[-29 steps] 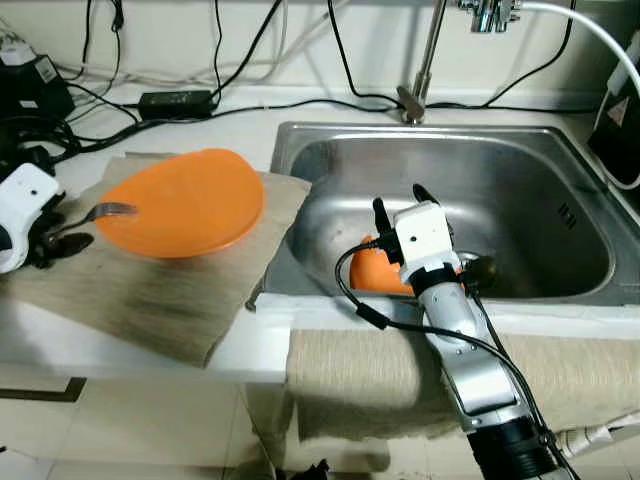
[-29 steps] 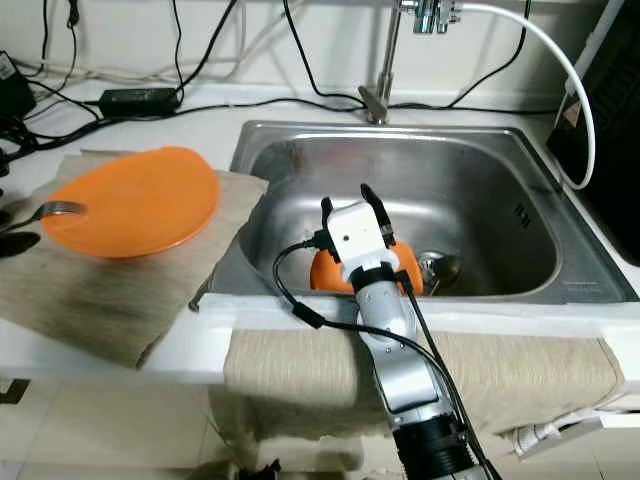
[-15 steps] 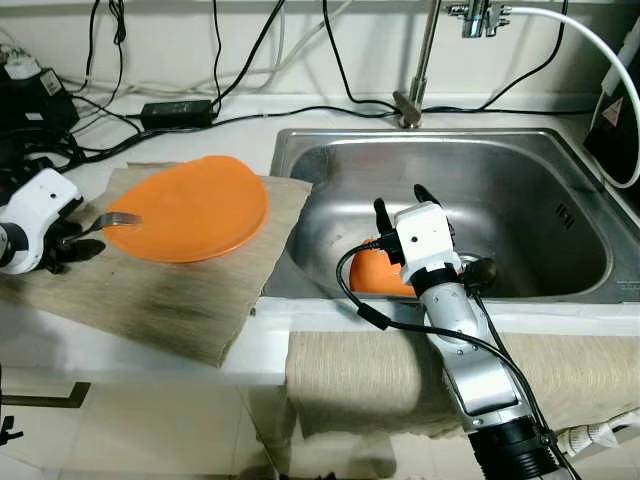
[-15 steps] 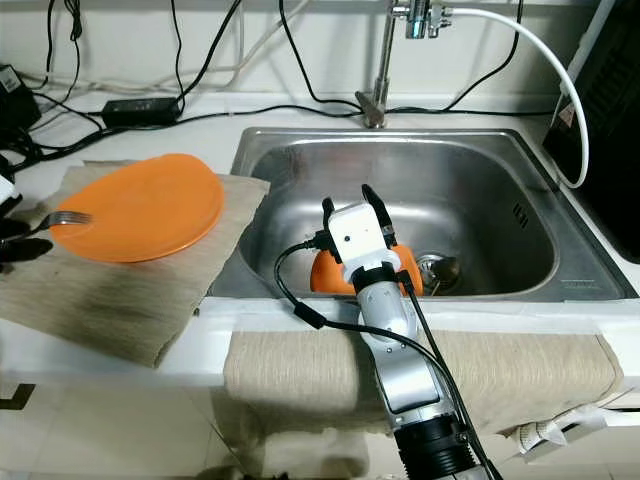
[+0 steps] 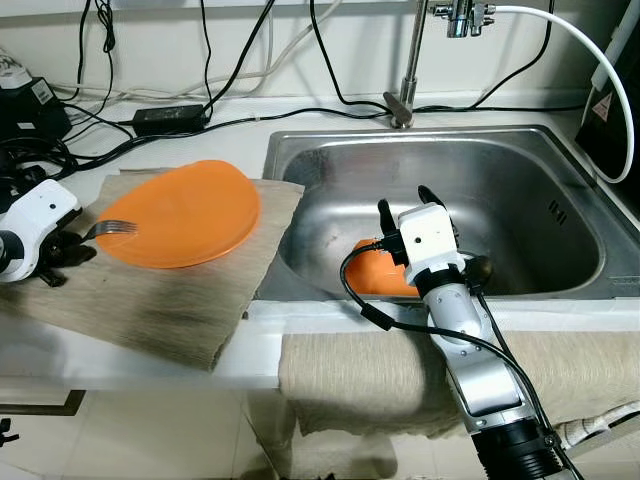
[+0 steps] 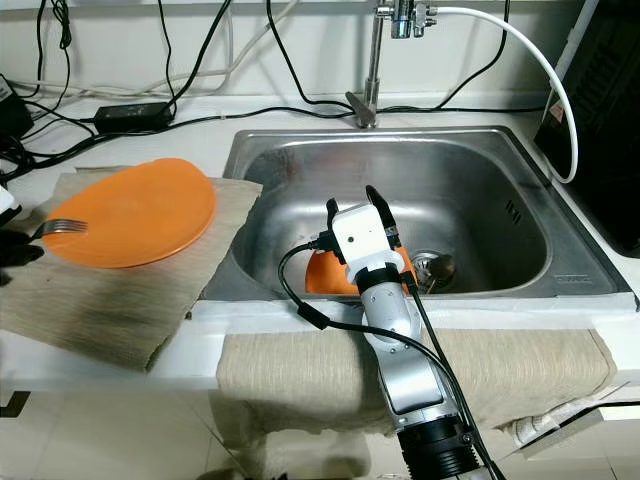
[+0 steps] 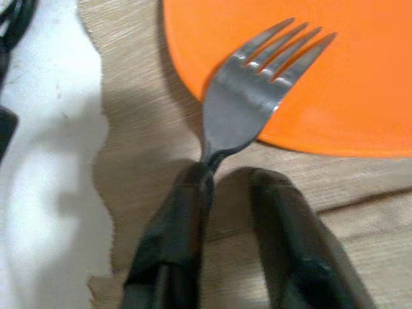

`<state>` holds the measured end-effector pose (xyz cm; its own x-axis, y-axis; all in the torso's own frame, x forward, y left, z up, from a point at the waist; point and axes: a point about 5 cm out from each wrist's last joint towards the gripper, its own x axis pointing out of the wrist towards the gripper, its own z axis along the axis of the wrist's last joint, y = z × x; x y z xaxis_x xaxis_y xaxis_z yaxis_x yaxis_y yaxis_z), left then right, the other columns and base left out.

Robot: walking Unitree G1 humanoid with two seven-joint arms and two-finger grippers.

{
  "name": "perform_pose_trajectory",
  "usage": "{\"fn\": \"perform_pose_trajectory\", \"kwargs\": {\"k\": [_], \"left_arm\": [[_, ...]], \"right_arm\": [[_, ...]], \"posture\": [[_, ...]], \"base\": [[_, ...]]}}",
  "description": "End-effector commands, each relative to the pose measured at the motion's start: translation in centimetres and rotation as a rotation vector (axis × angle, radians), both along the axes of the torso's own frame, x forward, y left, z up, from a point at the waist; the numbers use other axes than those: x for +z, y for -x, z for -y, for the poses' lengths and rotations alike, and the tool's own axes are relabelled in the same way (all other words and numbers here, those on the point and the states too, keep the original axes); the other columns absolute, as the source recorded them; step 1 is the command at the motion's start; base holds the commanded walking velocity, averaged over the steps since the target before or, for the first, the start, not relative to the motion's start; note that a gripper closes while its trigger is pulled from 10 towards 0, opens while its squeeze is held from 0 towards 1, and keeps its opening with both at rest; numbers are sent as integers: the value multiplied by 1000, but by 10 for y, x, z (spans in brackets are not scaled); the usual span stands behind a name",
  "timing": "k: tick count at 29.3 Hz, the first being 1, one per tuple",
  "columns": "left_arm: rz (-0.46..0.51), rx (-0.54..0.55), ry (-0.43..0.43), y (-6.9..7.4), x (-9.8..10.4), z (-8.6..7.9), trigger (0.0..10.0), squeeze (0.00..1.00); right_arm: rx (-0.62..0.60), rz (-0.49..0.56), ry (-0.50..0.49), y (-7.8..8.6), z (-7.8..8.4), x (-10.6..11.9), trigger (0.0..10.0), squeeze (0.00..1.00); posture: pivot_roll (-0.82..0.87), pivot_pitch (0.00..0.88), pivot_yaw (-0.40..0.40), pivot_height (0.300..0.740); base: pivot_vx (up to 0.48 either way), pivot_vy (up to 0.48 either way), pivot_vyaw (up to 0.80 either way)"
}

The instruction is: Kitchen organization

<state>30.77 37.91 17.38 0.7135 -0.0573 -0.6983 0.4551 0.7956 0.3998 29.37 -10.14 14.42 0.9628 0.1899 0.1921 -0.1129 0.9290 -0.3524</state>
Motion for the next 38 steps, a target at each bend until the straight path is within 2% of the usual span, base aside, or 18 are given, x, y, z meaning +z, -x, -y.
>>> {"fn": "perform_pose_trajectory", "kwargs": {"k": [1, 6, 16, 22, 24, 27, 38], "left_arm": [[-103, 30, -64, 14, -18, -10, 0, 0], [-43, 36, -74, 13, -7, -14, 0, 0], [51, 41, 5, 11, 13, -18, 0, 0], [114, -14, 44, 8, 35, -17, 0, 0], [118, -15, 44, 7, 36, -17, 0, 0], [122, 15, -10, 7, 36, -20, 0, 0], [122, 15, -10, 7, 36, -20, 0, 0]], "right_arm": [[-1, 3, -9, 1, 0, 2, 10000, 0], [-3, 1, -10, 1, 1, 2, 10000, 0], [-1, -2, -9, 1, 1, 2, 10000, 0], [-2, -5, -10, 1, 1, 1, 10000, 0], [-1, -5, -11, 1, 1, 1, 10000, 0], [1, -5, -11, 0, 0, 1, 10000, 0], [1, -5, -11, 0, 0, 1, 10000, 0]], "posture": [[137, 33, 35, 740], [135, 33, 31, 740], [139, 38, 31, 740], [140, 40, 33, 740], [140, 40, 33, 740], [146, 37, 33, 740], [146, 37, 33, 740]], "base": [[0, 0, 0], [0, 0, 0], [0, 0, 0], [0, 0, 0], [0, 0, 0], [0, 0, 0], [0, 0, 0]]}}
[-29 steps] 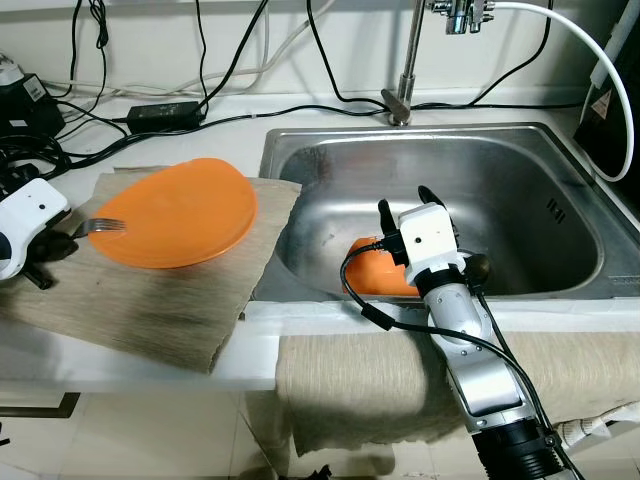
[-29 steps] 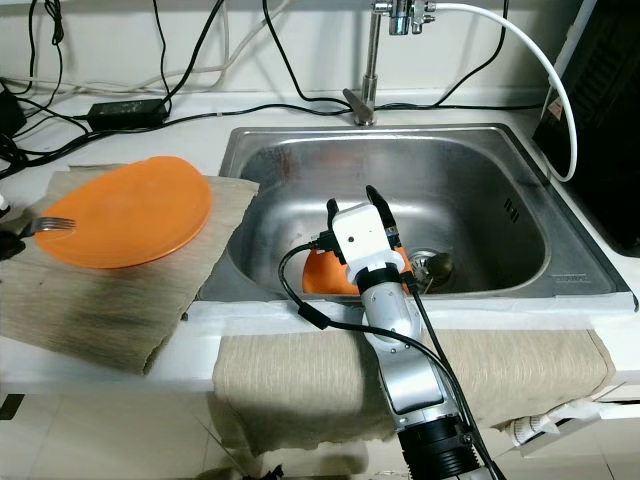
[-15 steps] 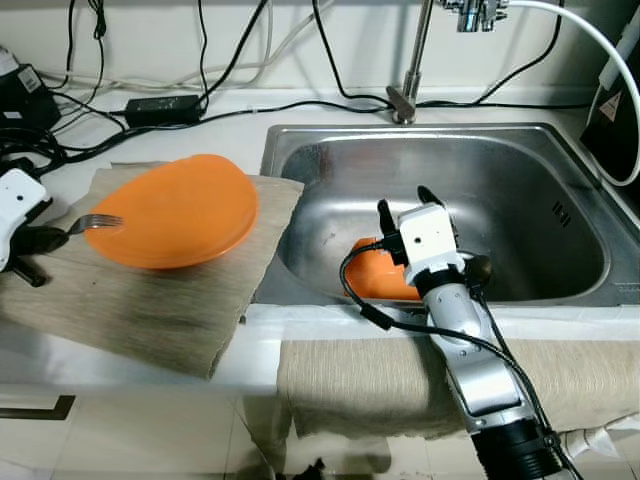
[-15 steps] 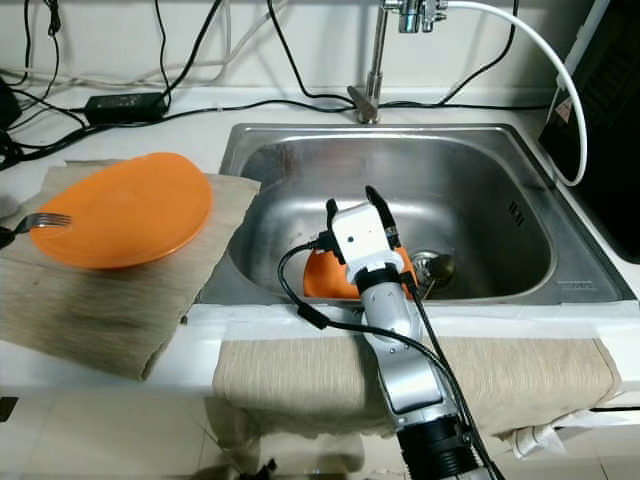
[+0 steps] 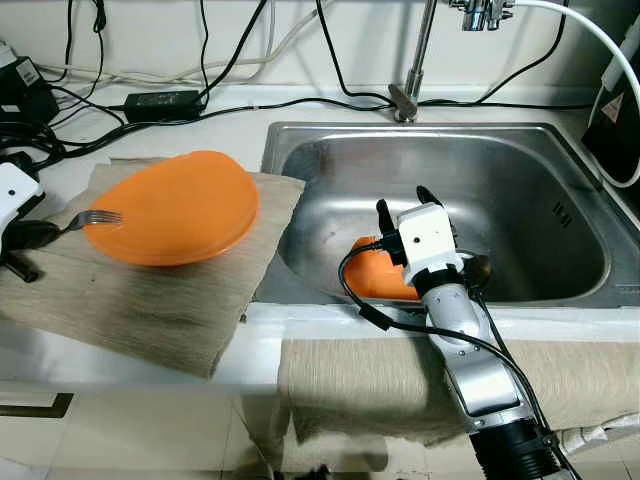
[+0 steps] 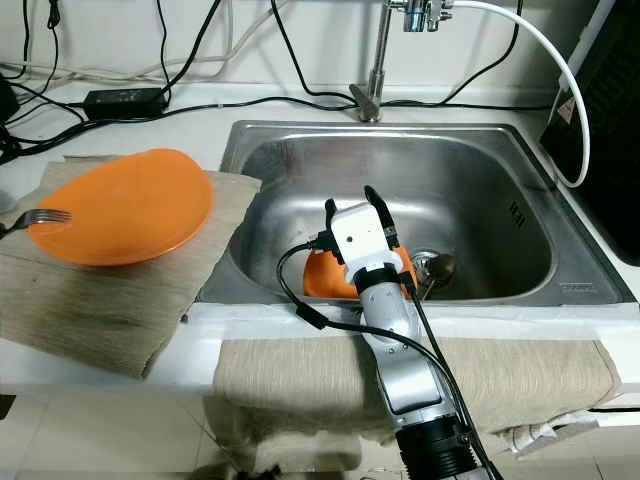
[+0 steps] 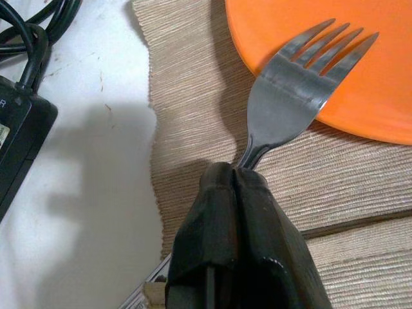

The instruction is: Kitchen organization

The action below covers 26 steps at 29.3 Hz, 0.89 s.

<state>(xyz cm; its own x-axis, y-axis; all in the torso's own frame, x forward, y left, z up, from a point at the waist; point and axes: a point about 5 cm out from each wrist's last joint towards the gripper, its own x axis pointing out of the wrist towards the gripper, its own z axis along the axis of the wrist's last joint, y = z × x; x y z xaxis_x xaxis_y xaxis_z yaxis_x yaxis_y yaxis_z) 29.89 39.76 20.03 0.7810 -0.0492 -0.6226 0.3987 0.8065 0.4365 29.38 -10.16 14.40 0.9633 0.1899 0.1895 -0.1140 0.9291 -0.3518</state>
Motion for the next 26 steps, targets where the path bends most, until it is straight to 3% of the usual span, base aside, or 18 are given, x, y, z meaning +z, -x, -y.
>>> {"fn": "perform_pose_trajectory", "kwargs": {"k": [1, 19, 20, 23, 26], "left_arm": [[21, -1, -18, -1, 10, -1, 0, 0], [21, -1, -18, -1, 10, -1, 0, 0], [42, -9, 3, -5, 6, 4, 10000, 1000], [64, -45, 69, -11, -2, 16, 10000, 1000], [70, -41, 73, -12, -3, 17, 10000, 1000]], "right_arm": [[1, -2, -11, 0, 0, 1, 10000, 0], [1, -2, -11, 0, 0, 1, 10000, 0], [0, -22, -22, 1, 1, -2, 10000, 0], [-7, -54, -37, 2, 3, -8, 10000, 0], [-6, -52, -34, 2, 3, -7, 10000, 0]], "posture": [[146, 37, 33, 740], [146, 37, 33, 740], [128, 21, 36, 740], [127, 22, 34, 740], [127, 22, 34, 740]], "base": [[0, 0, 0], [0, 0, 0], [0, 0, 0], [0, 0, 0], [0, 0, 0]]}}
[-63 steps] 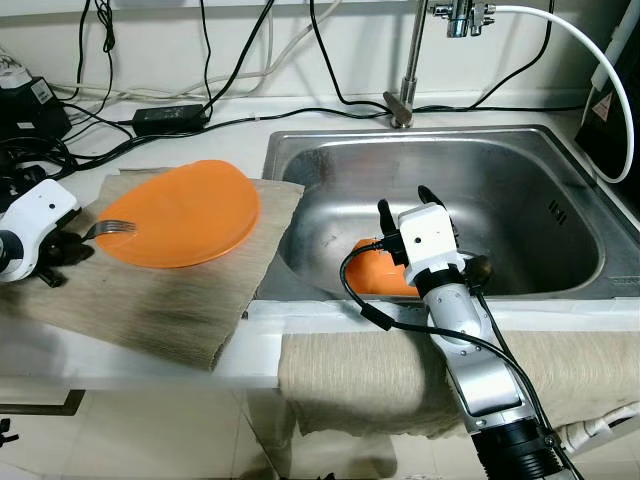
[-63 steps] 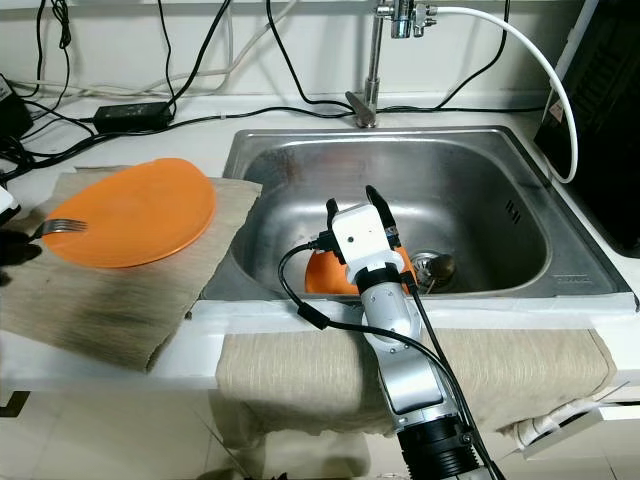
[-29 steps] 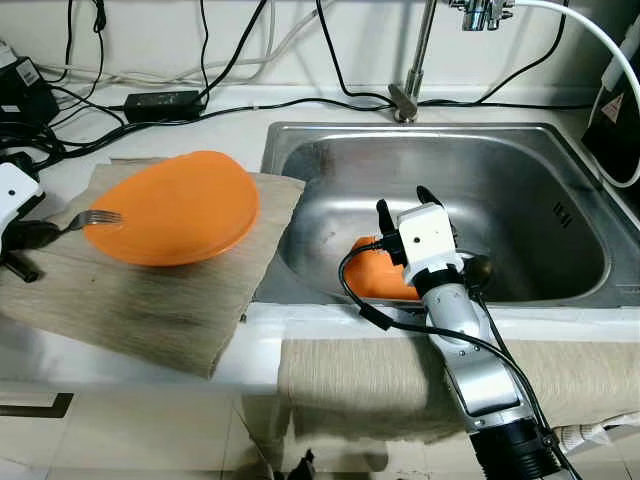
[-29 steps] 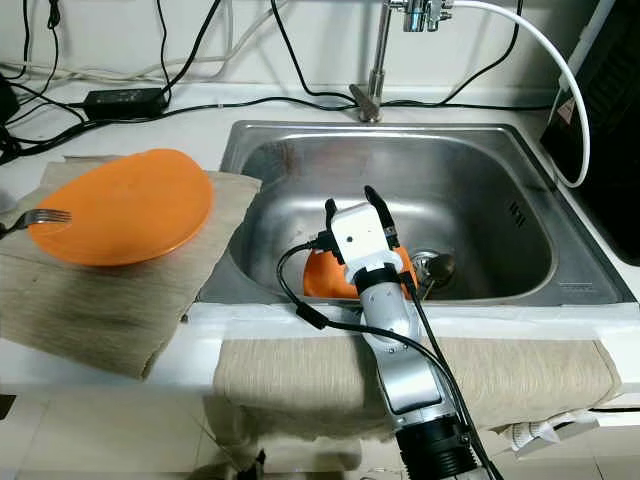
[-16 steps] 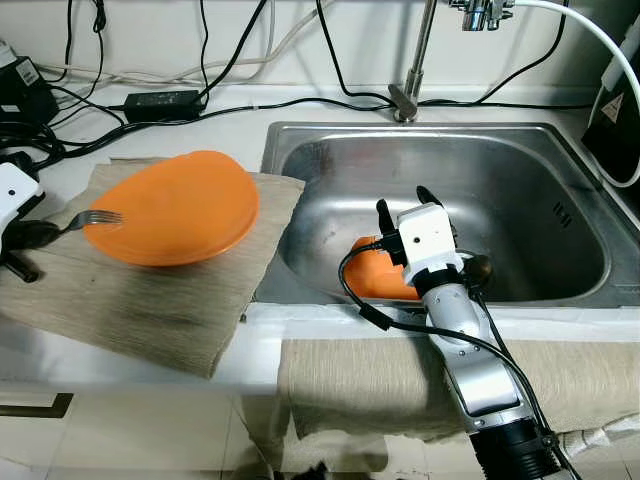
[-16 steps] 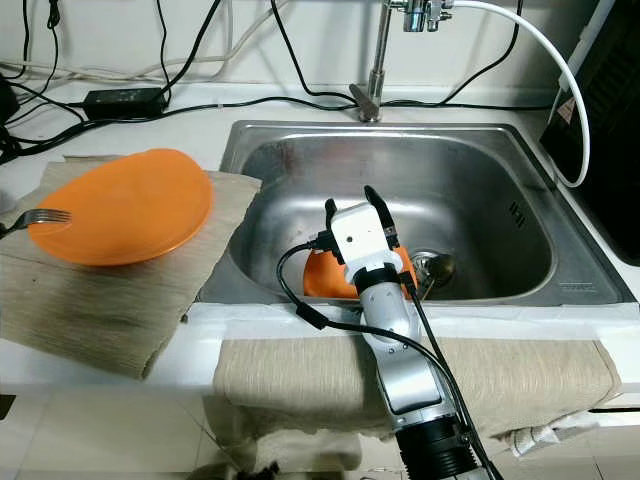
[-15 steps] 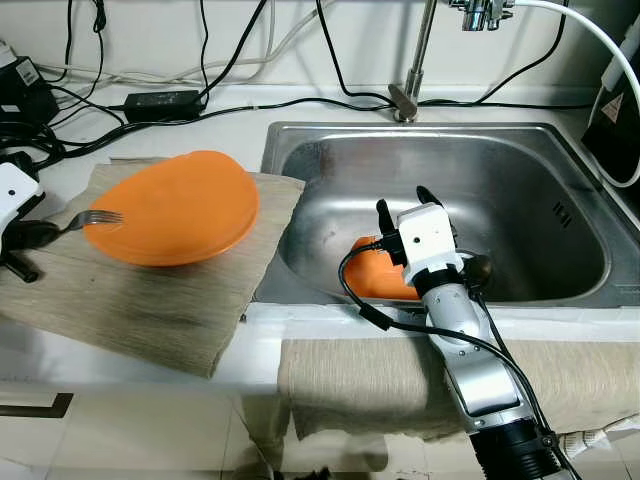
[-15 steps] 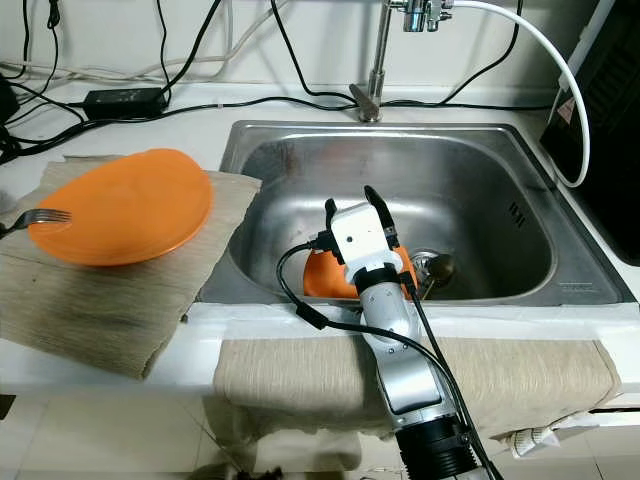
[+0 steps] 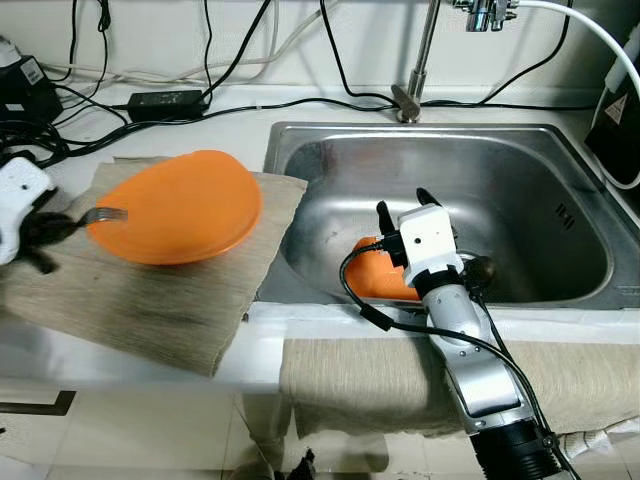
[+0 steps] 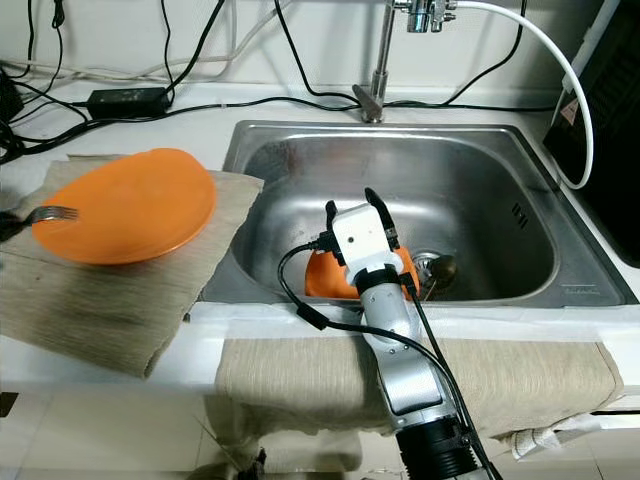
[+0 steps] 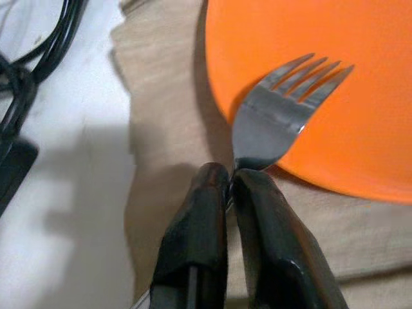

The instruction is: Kitchen organization

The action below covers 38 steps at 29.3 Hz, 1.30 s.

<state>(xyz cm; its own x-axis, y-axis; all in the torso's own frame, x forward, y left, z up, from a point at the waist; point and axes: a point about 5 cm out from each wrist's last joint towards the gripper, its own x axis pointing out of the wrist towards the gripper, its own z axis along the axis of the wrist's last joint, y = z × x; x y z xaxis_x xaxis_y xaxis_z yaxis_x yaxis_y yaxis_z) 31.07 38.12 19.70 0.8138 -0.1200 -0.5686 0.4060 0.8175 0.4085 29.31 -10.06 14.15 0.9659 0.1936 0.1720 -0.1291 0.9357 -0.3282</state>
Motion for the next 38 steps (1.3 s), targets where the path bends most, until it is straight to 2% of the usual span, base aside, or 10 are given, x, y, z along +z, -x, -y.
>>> {"fn": "perform_pose_trajectory", "kwargs": {"k": [1, 6, 18, 19, 37, 38], "left_arm": [[4, -11, 12, 0, 0, 1, 10000, 1000], [-6, -30, 25, 1, -3, 4, 10000, 1000], [-37, -4, 10, 9, -6, -5, 10000, 1000], [-59, -13, 8, 11, -9, -5, 10000, 0], [-120, -31, 29, 4, -23, 7, 10000, 0], [-133, -32, 33, 4, -26, 9, 9255, 0]], "right_arm": [[-9, -28, -6, 2, 3, -5, 10000, 0], [-6, -28, -1, 1, 4, -5, 10000, 0], [4, -31, -1, 1, 1, -6, 10000, 0], [7, -31, -2, 1, 0, -6, 10000, 0], [5, -29, -3, 1, 0, -4, 10000, 0], [5, -30, -3, 1, 0, -4, 10000, 0]], "posture": [[127, 22, 34, 740], [130, 25, 28, 740], [139, 29, 27, 740], [141, 30, 27, 740], [131, 35, 32, 740], [131, 35, 32, 740]], "base": [[0, 0, 0], [0, 0, 0], [0, 0, 0], [0, 0, 0], [0, 0, 0], [0, 0, 0]]}}
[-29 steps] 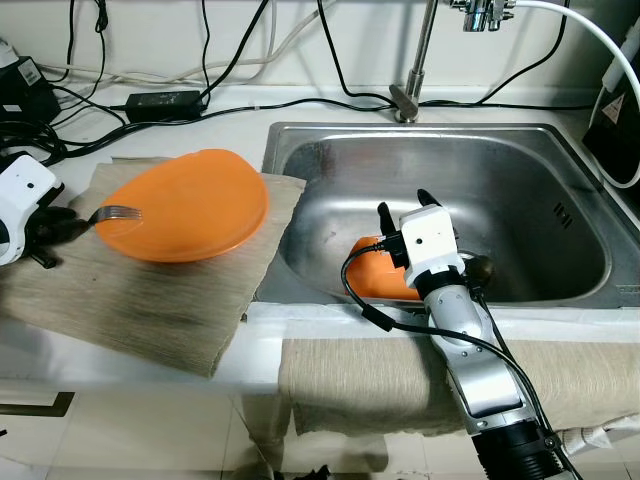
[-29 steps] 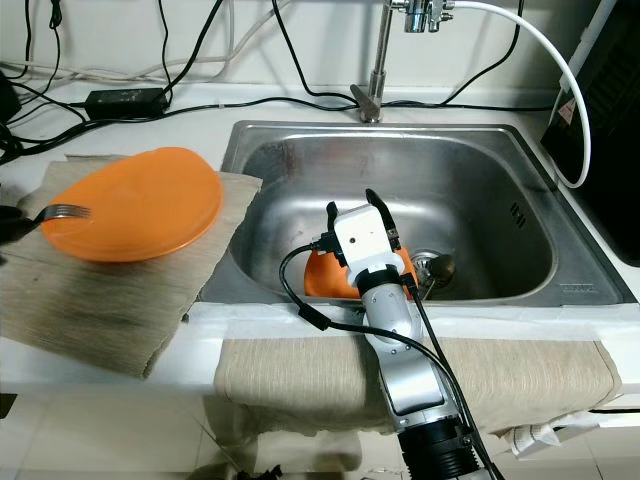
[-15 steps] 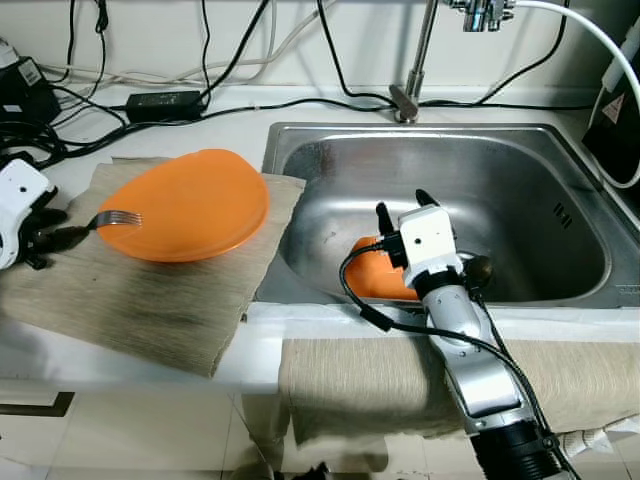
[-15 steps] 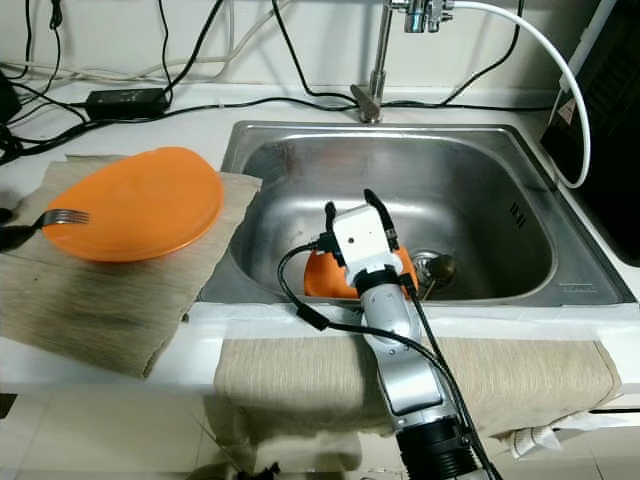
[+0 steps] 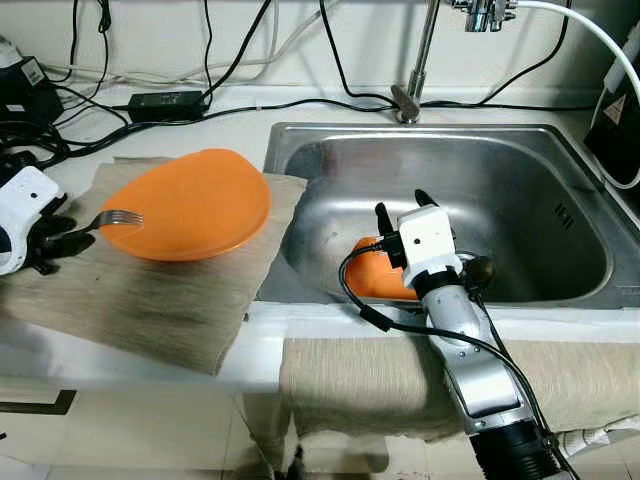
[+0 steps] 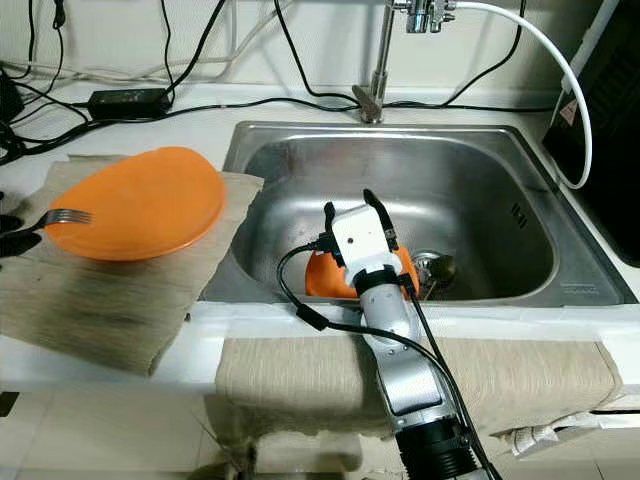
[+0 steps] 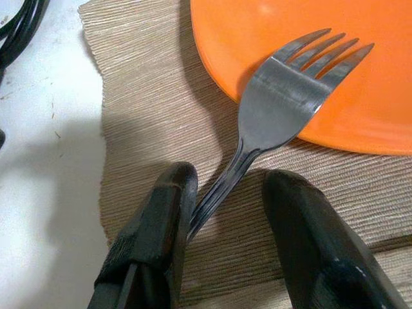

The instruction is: Kitchen organization

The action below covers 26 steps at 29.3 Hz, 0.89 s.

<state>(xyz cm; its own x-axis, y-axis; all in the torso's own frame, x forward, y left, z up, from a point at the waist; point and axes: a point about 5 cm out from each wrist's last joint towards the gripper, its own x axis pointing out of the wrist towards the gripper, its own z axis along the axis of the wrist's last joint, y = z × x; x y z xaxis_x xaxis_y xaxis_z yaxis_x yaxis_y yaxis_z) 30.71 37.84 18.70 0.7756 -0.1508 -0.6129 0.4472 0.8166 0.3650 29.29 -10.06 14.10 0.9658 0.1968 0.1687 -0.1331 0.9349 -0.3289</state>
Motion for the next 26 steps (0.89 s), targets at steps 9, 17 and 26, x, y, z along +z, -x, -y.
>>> {"fn": "perform_pose_trajectory", "kwargs": {"k": [9, 17, 26], "left_arm": [[-214, -41, 71, 7, -44, 16, 0, 0], [-275, -32, 99, 14, -58, 18, 0, 0], [-171, 68, 42, 15, -42, -1, 0, 0]], "right_arm": [[5, -28, -5, 0, 0, -3, 10000, 0], [-4, -30, -7, 0, 1, -3, 10000, 0], [-6, -30, -4, 0, 3, -3, 10000, 0]], "posture": [[134, 41, 28, 740], [120, 45, 33, 740], [120, 42, 30, 740]], "base": [[0, 0, 0], [0, 0, 0], [0, 0, 0]]}}
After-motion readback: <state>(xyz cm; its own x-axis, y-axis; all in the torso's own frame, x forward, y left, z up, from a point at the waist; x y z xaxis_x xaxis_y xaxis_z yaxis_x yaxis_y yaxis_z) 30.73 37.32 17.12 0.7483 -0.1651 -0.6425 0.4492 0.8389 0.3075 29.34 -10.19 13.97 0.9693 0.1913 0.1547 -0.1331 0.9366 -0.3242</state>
